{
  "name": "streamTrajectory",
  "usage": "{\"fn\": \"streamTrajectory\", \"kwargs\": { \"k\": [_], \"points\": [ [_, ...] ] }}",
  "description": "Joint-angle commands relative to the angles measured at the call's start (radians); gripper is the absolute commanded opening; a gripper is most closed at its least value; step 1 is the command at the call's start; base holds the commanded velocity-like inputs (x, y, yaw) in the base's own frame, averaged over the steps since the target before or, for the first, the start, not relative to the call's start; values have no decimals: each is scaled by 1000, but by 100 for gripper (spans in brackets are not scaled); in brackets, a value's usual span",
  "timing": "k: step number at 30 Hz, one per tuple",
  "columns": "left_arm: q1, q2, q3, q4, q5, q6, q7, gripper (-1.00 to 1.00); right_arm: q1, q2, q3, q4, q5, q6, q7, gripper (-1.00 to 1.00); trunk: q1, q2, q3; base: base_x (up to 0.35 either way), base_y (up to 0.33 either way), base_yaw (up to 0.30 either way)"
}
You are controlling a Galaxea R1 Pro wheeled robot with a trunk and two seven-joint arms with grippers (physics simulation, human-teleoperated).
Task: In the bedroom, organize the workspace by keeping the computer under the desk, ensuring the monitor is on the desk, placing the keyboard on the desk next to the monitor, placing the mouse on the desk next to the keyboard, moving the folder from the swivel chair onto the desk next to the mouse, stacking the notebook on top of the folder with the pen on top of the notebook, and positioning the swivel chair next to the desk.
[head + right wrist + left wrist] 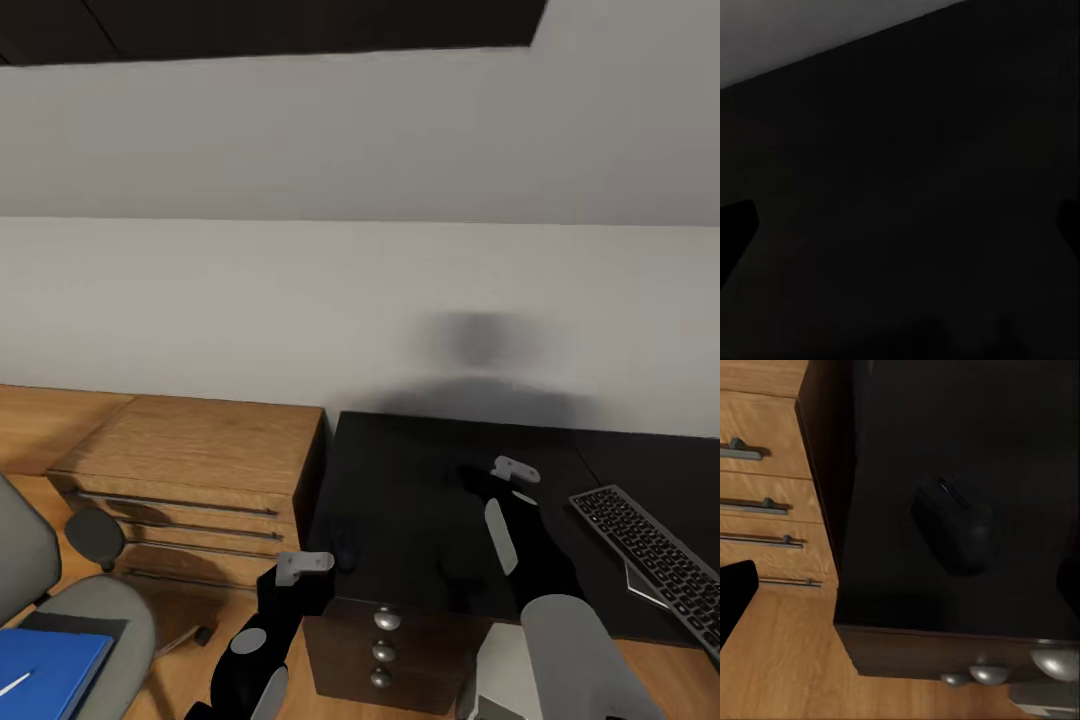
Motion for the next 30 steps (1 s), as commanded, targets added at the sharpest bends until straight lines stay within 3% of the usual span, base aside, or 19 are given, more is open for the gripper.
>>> {"fn": "streamTrajectory", "kwargs": {
  "k": [1, 7, 13, 22, 30],
  "points": [
    [-1, 0, -2, -2, 11, 3, 10, 100, -1, 1, -4, -2, -10, 3, -5, 100, 0, -1, -1, 46, -45, -272],
    [-1, 0, -2, -2, 11, 3, 10, 100, -1, 1, -14, -2, -10, 3, -5, 100, 0, -1, -1, 15, -15, -273],
    [-1, 0, -2, -2, 11, 3, 10, 100, -1, 1, -49, -2, -10, 3, -4, 100, 0, -1, -1, 1, -1, -273],
    [-1, 0, -1, -2, 11, 3, 10, 100, -1, 1, -58, -2, -10, 2, -4, 100, 0, -1, -1, 0, 0, -274],
    [-1, 0, 0, -2, 11, 3, 11, 100, -1, 1, -122, -2, -12, 2, -4, 100, 0, -1, -1, 0, 0, -274]
  ]
}}
